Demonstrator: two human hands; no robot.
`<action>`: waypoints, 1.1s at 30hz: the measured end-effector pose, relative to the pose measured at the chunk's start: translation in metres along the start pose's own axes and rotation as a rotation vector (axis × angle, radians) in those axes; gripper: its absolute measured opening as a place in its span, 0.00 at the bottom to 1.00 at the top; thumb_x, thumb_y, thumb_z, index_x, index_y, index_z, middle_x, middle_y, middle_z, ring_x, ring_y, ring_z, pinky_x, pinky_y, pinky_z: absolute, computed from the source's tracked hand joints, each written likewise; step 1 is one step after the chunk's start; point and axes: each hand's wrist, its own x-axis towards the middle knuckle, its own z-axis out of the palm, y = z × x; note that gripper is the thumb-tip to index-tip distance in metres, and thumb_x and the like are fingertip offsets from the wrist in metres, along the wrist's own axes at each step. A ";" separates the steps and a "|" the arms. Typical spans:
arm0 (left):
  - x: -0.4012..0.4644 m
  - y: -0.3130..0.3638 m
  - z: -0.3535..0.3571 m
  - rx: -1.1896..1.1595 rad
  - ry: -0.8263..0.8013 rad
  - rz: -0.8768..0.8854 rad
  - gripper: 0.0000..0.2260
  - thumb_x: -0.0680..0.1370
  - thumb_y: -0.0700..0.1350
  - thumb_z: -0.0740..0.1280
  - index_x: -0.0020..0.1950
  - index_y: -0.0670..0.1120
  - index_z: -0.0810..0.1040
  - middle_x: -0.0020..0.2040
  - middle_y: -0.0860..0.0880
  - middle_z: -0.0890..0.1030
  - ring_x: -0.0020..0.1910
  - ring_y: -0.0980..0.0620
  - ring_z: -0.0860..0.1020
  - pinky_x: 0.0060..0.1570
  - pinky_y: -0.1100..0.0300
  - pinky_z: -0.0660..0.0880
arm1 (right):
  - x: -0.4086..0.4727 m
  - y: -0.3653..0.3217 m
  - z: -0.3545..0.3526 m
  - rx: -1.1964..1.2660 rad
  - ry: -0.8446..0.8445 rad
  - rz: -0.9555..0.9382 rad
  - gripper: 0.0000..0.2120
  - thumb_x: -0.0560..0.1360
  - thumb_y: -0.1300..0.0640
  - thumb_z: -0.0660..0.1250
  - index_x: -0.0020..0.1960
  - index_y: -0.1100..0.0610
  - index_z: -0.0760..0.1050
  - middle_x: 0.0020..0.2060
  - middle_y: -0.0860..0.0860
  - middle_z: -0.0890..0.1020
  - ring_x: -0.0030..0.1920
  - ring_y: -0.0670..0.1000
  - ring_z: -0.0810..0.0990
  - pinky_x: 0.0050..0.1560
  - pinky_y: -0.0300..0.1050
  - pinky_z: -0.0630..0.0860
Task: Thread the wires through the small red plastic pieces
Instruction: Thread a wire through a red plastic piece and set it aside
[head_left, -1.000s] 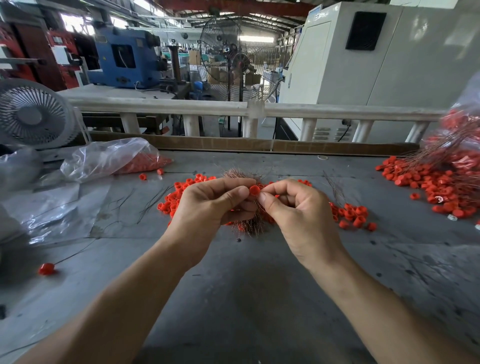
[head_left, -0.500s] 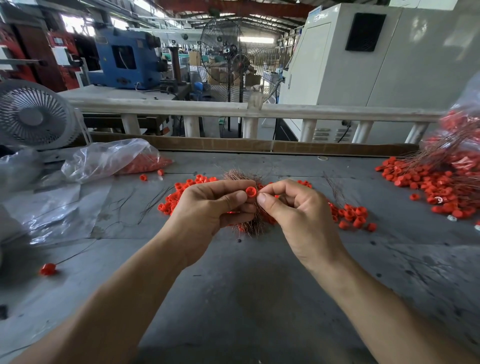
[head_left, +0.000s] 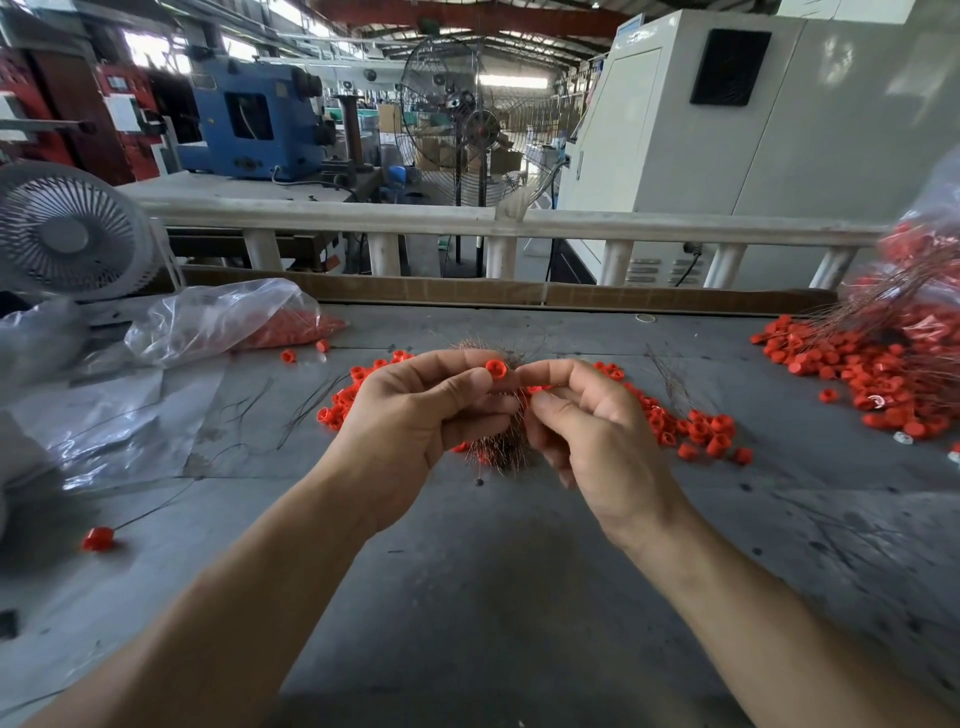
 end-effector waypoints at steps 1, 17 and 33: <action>-0.001 0.001 0.000 -0.010 -0.004 0.000 0.15 0.73 0.39 0.70 0.59 0.35 0.80 0.54 0.35 0.85 0.44 0.47 0.86 0.46 0.57 0.84 | -0.001 0.000 0.001 0.008 -0.008 0.007 0.11 0.82 0.66 0.60 0.55 0.57 0.79 0.30 0.50 0.77 0.28 0.42 0.73 0.26 0.32 0.67; -0.003 0.006 0.003 -0.093 -0.002 -0.060 0.14 0.73 0.38 0.70 0.57 0.35 0.78 0.50 0.34 0.85 0.48 0.43 0.87 0.47 0.57 0.84 | 0.002 0.005 -0.003 -0.070 -0.139 0.048 0.10 0.79 0.57 0.63 0.57 0.50 0.79 0.39 0.51 0.86 0.37 0.49 0.84 0.30 0.44 0.75; 0.001 0.001 -0.004 -0.044 0.011 -0.057 0.17 0.73 0.38 0.73 0.58 0.33 0.78 0.52 0.34 0.85 0.52 0.40 0.86 0.43 0.60 0.83 | 0.029 0.022 -0.074 -1.066 0.316 0.243 0.11 0.71 0.43 0.77 0.35 0.47 0.80 0.33 0.41 0.81 0.37 0.46 0.79 0.35 0.42 0.71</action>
